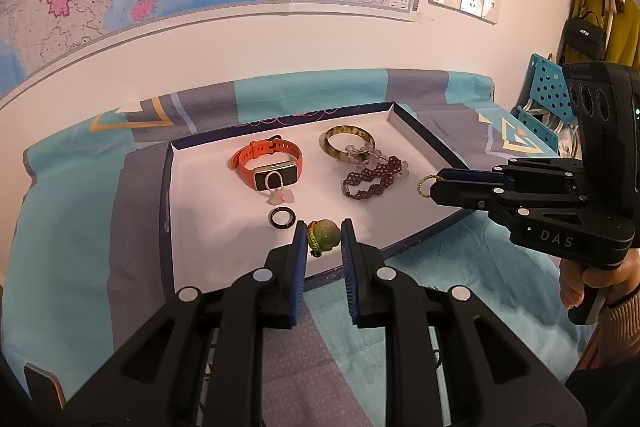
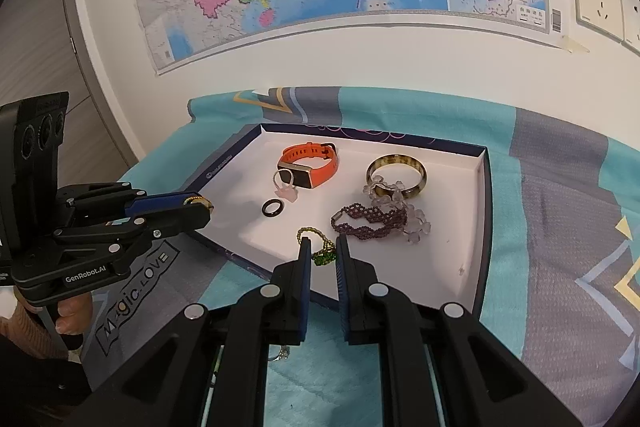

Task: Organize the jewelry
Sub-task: 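Carry the bead ring into the box with the left tool while the right tool carries the gold ring in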

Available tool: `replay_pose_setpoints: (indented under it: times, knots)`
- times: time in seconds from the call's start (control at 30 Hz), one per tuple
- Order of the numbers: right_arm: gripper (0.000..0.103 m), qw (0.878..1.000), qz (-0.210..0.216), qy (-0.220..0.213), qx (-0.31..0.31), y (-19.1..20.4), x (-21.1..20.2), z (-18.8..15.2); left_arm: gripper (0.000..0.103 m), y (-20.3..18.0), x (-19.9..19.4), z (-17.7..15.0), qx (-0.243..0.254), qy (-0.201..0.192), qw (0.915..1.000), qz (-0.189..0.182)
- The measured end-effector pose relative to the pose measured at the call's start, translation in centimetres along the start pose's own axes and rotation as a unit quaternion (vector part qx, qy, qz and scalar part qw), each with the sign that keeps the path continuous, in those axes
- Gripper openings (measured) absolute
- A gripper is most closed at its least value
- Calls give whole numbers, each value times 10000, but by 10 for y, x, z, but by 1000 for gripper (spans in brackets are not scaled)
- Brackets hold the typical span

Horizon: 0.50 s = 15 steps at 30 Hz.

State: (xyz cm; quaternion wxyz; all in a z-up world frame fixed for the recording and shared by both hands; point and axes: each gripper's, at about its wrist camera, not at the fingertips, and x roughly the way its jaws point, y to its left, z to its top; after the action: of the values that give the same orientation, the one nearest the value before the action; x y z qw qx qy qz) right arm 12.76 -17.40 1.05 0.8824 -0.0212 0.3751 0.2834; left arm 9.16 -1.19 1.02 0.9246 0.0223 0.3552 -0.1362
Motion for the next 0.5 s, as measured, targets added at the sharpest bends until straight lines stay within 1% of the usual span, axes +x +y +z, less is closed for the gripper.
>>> replay_pose_setpoints:
  times: [0.5]
  knots:
    - [11, 10000, -41, 87, 24, -6, 13, 5, 17, 5, 14, 3, -86, 97, 9999, 71]
